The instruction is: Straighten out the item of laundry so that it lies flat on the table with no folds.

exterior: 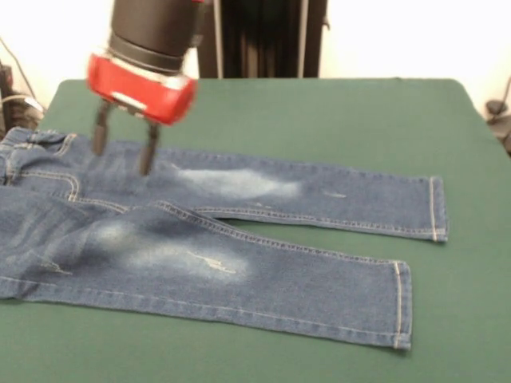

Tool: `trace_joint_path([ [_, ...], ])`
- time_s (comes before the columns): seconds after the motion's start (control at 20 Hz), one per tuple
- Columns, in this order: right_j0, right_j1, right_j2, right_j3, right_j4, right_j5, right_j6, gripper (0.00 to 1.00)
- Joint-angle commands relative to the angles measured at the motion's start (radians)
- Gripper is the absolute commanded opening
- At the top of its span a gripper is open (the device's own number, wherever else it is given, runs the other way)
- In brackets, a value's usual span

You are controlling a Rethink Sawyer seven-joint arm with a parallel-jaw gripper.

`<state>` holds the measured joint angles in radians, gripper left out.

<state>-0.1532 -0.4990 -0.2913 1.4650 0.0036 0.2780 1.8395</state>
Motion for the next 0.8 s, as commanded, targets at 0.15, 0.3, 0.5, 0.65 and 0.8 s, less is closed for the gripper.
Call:
trace_joint_path([
  [0.15, 0.105, 0.144, 0.074, -0.096, 0.175, 0.173, 0.301, 1.00],
  [0.3, 0.140, 0.185, 0.060, -0.124, 0.210, 0.175, 0.322, 1.00],
  [0.5, 0.191, 0.251, 0.044, -0.137, 0.276, 0.107, 0.388, 1.00],
  [0.65, 0.228, 0.305, 0.013, -0.163, 0.322, 0.055, 0.425, 1.00],
  [0.8, 0.247, 0.351, 0.000, -0.191, 0.353, 0.016, 0.430, 1.00],
])
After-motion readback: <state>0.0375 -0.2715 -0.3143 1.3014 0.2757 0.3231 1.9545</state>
